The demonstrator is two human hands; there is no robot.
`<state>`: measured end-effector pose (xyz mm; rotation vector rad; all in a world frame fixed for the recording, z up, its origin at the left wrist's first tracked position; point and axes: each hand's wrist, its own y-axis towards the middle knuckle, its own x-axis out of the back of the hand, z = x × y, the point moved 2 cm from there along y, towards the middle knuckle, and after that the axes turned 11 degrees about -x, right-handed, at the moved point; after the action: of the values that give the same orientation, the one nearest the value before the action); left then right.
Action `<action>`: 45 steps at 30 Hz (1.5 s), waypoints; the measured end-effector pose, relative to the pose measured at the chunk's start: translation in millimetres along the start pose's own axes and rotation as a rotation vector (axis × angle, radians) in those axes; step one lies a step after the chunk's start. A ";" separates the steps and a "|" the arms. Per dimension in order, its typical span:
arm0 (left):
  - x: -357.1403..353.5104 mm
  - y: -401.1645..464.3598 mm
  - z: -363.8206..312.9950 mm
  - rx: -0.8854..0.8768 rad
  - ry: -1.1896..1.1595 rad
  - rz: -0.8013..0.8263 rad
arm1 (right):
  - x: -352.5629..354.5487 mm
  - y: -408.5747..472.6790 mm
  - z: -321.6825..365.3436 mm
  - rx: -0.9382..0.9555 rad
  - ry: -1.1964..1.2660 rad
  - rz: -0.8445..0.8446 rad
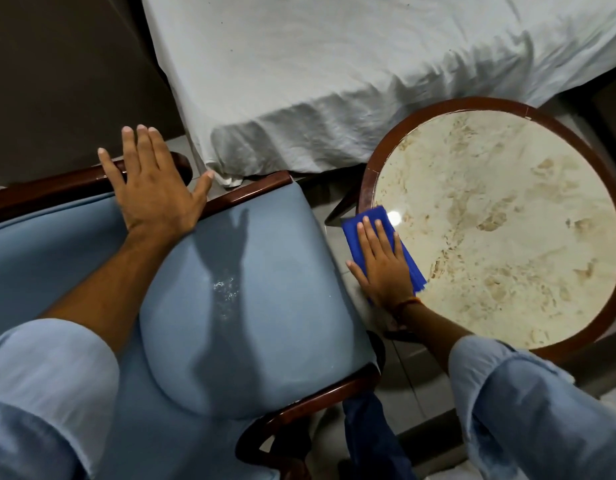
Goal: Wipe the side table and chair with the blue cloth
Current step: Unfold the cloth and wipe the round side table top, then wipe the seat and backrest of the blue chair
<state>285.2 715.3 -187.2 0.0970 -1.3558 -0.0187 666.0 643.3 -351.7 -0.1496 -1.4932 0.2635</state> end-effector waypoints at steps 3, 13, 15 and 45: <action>-1.4 0.0 1.1 -0.004 -0.005 -0.008 | 16.8 45.5 10.3 0.014 0.018 0.014; -5.9 -0.1 6.7 -0.022 -0.032 -0.046 | 27.8 80.3 13.9 0.000 0.249 0.033; -6.9 0.1 10.2 -0.047 -0.054 -0.059 | 29.1 79.0 12.8 -0.024 0.417 0.014; -1.3 -82.5 163.7 0.097 -0.024 -0.076 | -82.2 -131.1 242.1 0.719 0.076 0.137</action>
<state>128.7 623.6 -160.8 0.2303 -1.3765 -0.0178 431.1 480.0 -378.4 0.3124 -1.2350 0.8747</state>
